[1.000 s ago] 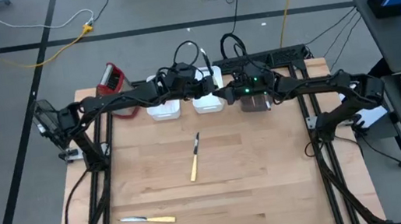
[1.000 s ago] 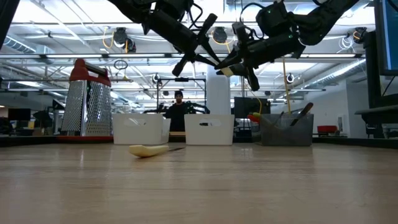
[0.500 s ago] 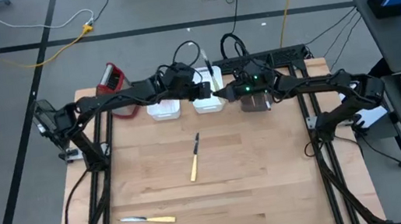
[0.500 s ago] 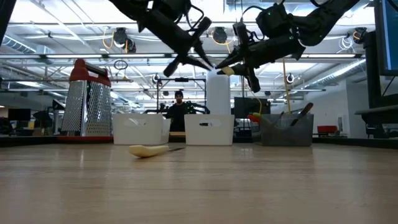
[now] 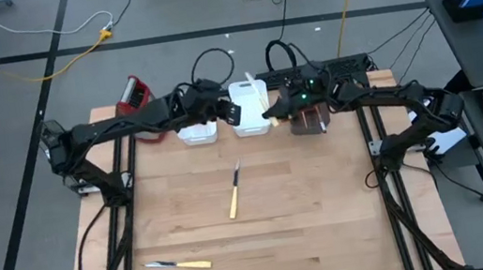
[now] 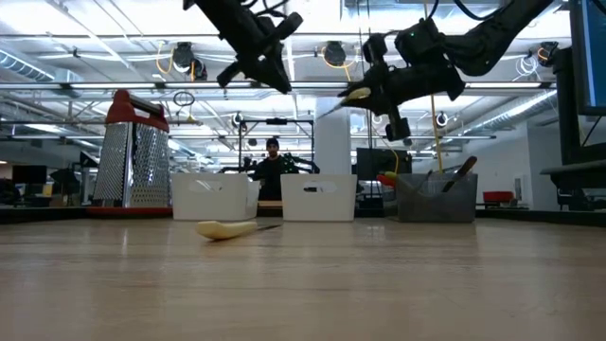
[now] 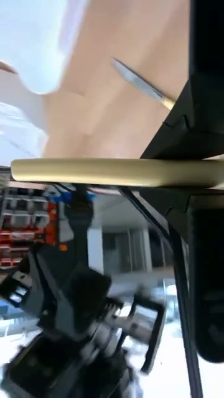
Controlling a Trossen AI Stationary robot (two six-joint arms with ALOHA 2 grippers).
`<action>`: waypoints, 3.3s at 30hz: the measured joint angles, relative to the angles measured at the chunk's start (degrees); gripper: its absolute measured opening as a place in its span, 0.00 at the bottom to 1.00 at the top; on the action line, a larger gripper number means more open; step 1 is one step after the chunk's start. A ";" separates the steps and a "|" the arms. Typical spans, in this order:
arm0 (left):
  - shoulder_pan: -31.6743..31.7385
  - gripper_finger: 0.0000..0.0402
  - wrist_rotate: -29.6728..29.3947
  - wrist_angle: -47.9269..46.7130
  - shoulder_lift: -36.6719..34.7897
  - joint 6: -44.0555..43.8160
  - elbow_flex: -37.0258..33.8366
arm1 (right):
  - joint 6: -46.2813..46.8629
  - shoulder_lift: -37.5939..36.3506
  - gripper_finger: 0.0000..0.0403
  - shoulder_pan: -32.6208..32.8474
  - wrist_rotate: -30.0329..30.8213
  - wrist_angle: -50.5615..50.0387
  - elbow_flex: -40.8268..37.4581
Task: Pick & Place Kitchen Items
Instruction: Put the top left knife into the right white bin
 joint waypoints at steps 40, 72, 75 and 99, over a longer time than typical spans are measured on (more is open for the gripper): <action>-16.63 0.09 -14.76 6.93 -18.85 3.14 -18.66 | 21.89 19.71 0.10 -1.11 -8.41 -12.35 16.61; -24.41 0.09 -14.68 15.49 -27.80 3.53 -31.13 | 22.49 23.74 0.19 -3.24 -0.85 -7.59 16.52; -24.45 0.09 -14.66 15.51 -27.80 3.72 -31.13 | 22.42 23.65 0.21 -3.25 -0.78 -6.93 16.54; -24.45 0.09 -13.02 15.38 -27.80 4.28 -31.09 | 25.02 23.60 0.30 -3.97 0.34 -2.18 16.50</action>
